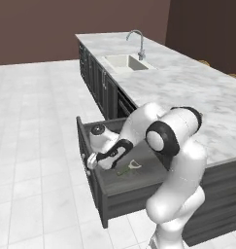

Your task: Pick the peeler from the drawer and place it on the counter.

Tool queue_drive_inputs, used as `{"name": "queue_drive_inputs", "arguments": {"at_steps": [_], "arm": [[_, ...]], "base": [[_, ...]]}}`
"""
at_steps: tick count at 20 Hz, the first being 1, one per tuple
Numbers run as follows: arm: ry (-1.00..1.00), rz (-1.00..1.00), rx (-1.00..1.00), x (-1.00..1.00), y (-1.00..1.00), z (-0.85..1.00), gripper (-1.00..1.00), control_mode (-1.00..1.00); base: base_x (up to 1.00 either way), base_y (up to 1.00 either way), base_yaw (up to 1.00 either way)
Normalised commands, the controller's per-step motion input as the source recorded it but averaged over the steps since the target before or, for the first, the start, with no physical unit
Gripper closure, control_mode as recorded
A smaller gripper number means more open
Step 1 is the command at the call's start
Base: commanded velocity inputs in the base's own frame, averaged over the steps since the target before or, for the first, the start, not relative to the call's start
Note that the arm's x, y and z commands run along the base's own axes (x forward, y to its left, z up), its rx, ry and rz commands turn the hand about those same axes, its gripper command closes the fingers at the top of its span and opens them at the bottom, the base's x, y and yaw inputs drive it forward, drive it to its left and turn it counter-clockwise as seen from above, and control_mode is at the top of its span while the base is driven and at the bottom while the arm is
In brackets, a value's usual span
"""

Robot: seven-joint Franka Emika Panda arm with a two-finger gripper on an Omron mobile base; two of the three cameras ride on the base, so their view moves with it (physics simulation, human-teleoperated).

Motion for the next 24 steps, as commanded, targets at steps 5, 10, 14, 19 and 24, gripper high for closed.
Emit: {"name": "queue_drive_inputs", "arguments": {"at_steps": [5, 10, 14, 19, 24], "arm": [[-0.19, 0.0, 0.09, -0.14, -0.75, 1.0, -1.0, -1.0], [0.08, -0.03, 0.2, 0.0, -0.8, 1.0, -1.0, -1.0], [0.35, -0.21, 0.15, 0.11, -0.47, 0.96, -1.0, -1.0], [0.54, -0.32, 0.01, 0.37, -0.15, 0.93, -1.0, -1.0], [0.66, -0.41, 0.0, 0.27, -0.08, 0.62, -1.0, -1.0]], "base": [[0.0, 0.0, 0.0], [0.0, 0.0, 0.0], [0.0, 0.0, 0.0], [0.0, 0.0, 0.0], [0.0, 0.0, 0.0]]}}
